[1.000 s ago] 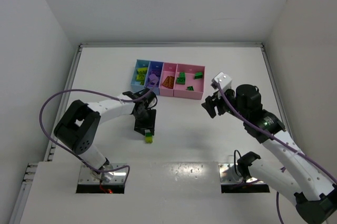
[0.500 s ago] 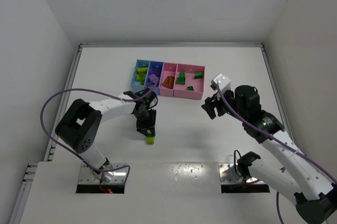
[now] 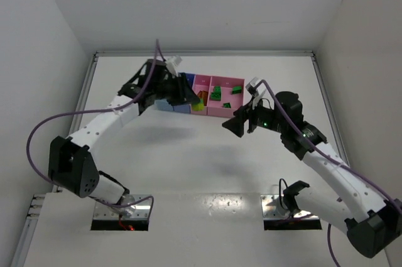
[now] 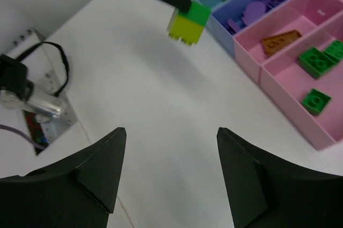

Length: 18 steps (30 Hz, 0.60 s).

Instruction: Sort the legos into containers by color

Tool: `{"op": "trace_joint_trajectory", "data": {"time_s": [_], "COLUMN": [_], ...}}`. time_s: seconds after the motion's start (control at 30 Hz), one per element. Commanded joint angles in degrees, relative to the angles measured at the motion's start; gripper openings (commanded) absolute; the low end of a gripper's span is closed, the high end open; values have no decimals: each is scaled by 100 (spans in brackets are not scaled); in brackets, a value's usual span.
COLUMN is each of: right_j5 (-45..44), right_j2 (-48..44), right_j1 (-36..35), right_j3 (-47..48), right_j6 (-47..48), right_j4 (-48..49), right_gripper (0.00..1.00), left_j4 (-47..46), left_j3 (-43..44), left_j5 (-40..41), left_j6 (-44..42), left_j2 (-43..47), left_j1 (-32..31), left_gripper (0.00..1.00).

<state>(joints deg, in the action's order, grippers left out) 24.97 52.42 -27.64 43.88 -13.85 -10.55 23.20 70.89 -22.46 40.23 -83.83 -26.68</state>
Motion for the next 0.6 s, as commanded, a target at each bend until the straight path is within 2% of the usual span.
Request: {"op": "trace_joint_trajectory", "data": {"time_s": [0.0,0.07,0.2,0.4,0.5,0.57], "right_j5": [1017,1080,599,-88,-624,-1045], "right_j2": [460,689,901,954,954,954], "right_j1": [135,223,22,-1004,-1741,-2060], "right_j3": [463,700,991,711,324,9], "right_j6": [-1031,-1278,-104,2872,4156,4696], "right_j4": [1377,1590,1564,1783,2152,2600], "right_gripper": [70,73,73,73,73,73], "left_j4": [-762,-1238,-1643,-1469,-1178,-1116], "left_j3": [-277,-427,-795,-981,-981,-1033], "left_j5": [-1117,-1523,-2104,-2053,-1850,-1850], "left_j6": [528,1150,1996,2753,3052,3253], "left_j2": [236,306,368,613,727,781], "left_j1": [951,1530,2025,2140,2140,2140], "left_gripper": [0,0,0,0,0,0]}}
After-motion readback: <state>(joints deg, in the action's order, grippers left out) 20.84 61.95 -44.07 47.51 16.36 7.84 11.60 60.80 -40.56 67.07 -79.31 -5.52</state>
